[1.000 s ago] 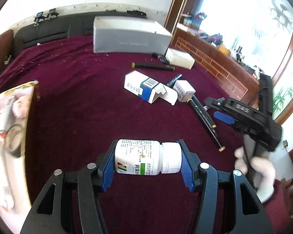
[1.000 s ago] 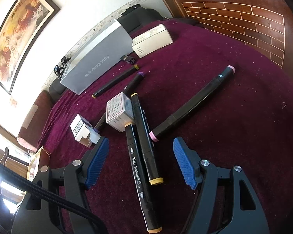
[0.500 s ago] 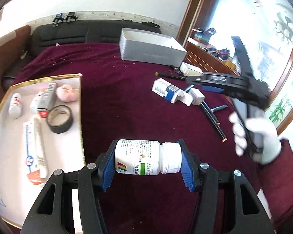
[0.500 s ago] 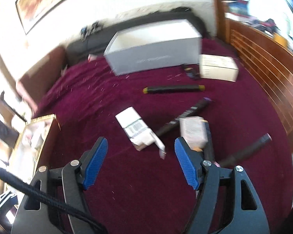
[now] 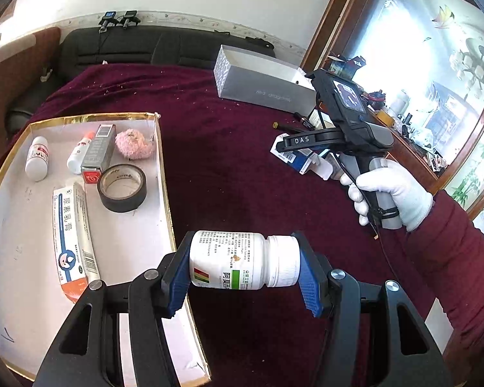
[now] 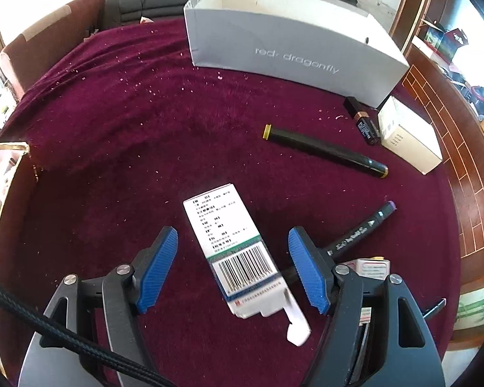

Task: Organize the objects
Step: 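Hold the pill bottle with the left tool while the right tool grasps the white barcode medicine box, then lower the pill bottle and medicine box into the tray and open both tools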

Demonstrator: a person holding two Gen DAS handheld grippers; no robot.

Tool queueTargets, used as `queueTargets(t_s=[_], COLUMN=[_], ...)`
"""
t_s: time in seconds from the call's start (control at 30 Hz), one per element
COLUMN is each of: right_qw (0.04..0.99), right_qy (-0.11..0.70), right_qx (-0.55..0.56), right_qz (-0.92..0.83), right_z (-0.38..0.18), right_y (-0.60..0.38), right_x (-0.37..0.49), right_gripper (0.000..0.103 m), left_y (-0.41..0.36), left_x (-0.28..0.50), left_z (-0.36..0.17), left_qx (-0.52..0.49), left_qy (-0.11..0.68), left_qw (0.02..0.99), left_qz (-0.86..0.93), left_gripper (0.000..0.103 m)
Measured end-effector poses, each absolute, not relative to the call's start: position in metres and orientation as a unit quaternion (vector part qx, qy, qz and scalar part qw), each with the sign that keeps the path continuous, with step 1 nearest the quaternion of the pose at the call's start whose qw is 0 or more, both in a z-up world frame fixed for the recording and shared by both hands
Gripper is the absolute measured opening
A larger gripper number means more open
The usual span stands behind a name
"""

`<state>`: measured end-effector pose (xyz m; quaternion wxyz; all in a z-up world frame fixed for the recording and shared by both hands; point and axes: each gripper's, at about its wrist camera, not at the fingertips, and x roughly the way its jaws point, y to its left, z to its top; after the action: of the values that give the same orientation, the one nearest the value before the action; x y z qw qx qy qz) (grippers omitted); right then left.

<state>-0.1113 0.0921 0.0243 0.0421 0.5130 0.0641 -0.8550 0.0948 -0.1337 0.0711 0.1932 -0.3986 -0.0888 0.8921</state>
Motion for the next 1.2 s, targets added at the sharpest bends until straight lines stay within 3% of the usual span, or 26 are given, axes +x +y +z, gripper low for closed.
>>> queueTargets(t_s=[0.17,0.23,0.3,0.4,0.63,0.87,1.2], right_qw=[0.033,0.028,0.032,0.038,0.072,0.175,0.325], right_qy=[0.066,0.057,0.041,0.027,-0.015,-0.056,-0.104], right_qx=[0.518,0.52,0.525,0.524,0.502,0.471,0.463], right_qz=[-0.852,-0.852,-0.85,-0.85,-0.862,-0.863,-0.818], right_z=[0.021,0.019,0.018,0.022,0.049,0.106,0.166], right_y=[0.089,0.09,0.091,0.092,0.083,0.039,-0.08], right_x=[-0.108,-0.106,-0.103,-0.092,-0.062,-0.024,-0.016], right_gripper=[0.069,0.061,0.043,0.032,0.032,0.032,0.033], left_y=[-0.136,-0.136,-0.136,-0.137,-0.145,-0.19,-0.272], left_x=[0.092,0.093,0.096,0.099,0.111,0.126,0.111], left_z=[0.065,0.065,0.067,0.07,0.081,0.117,0.161], left_qx=[-0.409,-0.41,-0.408,-0.405,-0.392,-0.355,-0.322], left_qy=[-0.097,-0.098,-0.097,-0.097,-0.098,-0.102,-0.01], left_qw=[0.193,0.193,0.192,0.192,0.187,0.155,0.015], left_qz=[0.887,0.886,0.887,0.889,0.895,0.916,0.947], left_gripper=[0.052,0.052,0.052,0.052,0.052,0.052,0.052])
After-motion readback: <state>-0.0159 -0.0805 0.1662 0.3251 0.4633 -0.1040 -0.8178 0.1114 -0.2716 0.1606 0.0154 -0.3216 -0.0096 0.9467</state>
